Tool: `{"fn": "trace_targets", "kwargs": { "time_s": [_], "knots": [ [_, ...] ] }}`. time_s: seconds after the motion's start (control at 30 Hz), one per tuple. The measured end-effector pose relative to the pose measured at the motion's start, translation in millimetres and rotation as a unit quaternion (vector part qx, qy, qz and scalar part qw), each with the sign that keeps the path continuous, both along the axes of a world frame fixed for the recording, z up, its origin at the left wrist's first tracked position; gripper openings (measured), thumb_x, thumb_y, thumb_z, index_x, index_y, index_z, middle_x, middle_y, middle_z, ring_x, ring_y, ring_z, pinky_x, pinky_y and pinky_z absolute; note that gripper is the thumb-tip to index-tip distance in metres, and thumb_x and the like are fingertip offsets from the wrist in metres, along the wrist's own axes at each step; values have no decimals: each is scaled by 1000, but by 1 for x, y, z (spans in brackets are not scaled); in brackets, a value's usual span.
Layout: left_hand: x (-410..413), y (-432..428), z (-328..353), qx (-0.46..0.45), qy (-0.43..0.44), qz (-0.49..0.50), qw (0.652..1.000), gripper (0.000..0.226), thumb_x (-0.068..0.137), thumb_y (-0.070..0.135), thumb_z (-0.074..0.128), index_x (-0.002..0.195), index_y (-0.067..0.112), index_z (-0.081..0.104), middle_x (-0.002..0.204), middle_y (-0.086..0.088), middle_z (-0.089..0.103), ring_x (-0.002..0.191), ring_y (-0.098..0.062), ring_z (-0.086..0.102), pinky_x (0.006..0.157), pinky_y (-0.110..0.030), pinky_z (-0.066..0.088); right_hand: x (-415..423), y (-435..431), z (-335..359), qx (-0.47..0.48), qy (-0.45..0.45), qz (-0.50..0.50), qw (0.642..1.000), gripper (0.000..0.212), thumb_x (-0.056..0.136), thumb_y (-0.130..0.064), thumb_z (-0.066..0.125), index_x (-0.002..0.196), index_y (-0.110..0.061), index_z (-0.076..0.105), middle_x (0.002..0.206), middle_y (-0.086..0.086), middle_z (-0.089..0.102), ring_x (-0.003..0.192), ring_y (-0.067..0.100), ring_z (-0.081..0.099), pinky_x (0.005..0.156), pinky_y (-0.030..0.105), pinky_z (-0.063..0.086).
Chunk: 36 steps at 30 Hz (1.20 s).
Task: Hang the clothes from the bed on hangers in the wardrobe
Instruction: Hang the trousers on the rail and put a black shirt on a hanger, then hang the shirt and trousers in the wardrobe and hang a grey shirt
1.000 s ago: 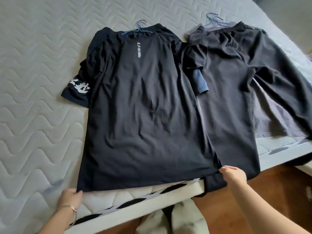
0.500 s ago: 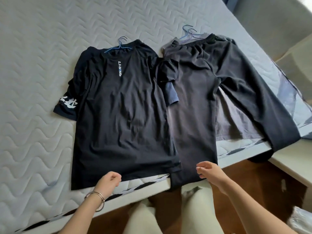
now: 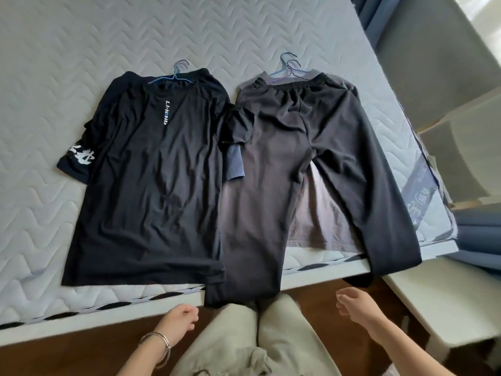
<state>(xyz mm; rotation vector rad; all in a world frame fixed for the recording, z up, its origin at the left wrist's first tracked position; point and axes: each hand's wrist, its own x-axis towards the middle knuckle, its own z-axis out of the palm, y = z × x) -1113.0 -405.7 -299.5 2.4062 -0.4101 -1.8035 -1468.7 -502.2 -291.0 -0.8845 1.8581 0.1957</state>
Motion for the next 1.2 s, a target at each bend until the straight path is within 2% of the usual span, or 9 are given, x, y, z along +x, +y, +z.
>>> {"fn": "trace_targets", "kwargs": {
  "time_s": [0.2,0.27,0.4,0.53,0.73,0.83,0.9,1.07,1.2],
  "knots": [
    [-7,-31,-10,-9,-17,-55,998,25,91,8,43,68,13,51,69,-4,51,69,-18,51,52,-21,32,0,6,9,-25,-17,-52,998,13,91,-17,51,98,-16,62,86,4,68,77,20,63,60,22,45],
    [-12,-38,-12,-14,-19,-39,999,25,91,3,41,69,9,49,65,-3,47,62,-15,45,41,-14,34,0,16,7,-11,-18,-22,1000,10,90,-18,53,94,-21,62,91,4,69,80,18,62,67,25,46],
    [-25,-47,-16,0,-30,-27,999,28,91,4,42,65,11,47,64,-2,47,56,-14,42,46,-19,28,-27,16,-1,51,23,80,995,7,88,-23,54,89,-29,57,94,-5,60,96,15,57,78,20,38],
    [-46,-65,-19,18,-26,9,999,17,92,8,44,78,8,53,69,-2,52,54,-11,44,34,-10,30,-56,-18,-5,91,24,70,993,9,88,-19,53,88,-25,60,93,-1,62,81,16,58,64,20,42],
    [-106,-146,-15,-12,-20,87,996,13,93,9,45,86,11,55,82,-7,58,65,-14,50,54,-23,31,-95,-125,-22,74,-27,74,994,15,90,-10,49,91,-7,64,73,4,60,65,16,55,50,15,43],
    [-127,-216,-22,-84,-20,39,995,14,91,6,49,83,14,58,86,-8,60,80,-21,55,65,-19,41,-101,-210,-40,23,-21,115,993,18,87,-9,50,83,-4,68,69,4,63,74,28,63,81,38,55],
    [-134,-266,-34,-121,-44,8,992,16,89,8,52,80,19,59,91,-8,61,90,-21,55,81,-26,41,-91,-272,-48,-11,-30,127,991,19,85,-8,49,78,-7,67,69,5,63,81,34,65,88,42,53],
    [-131,-409,-80,-212,-163,-94,959,29,90,16,51,118,8,57,126,-11,54,117,-25,51,101,-30,36,-28,-428,-68,-152,-43,216,963,26,88,-13,49,98,4,66,97,19,70,96,32,64,85,34,47],
    [-120,-495,-134,-275,-277,-161,906,43,93,22,45,134,8,43,149,-8,33,141,-22,24,114,-35,20,30,-529,-98,-267,-36,246,931,29,92,-19,46,111,-9,64,121,11,64,116,27,56,95,29,40]
  ]
}}
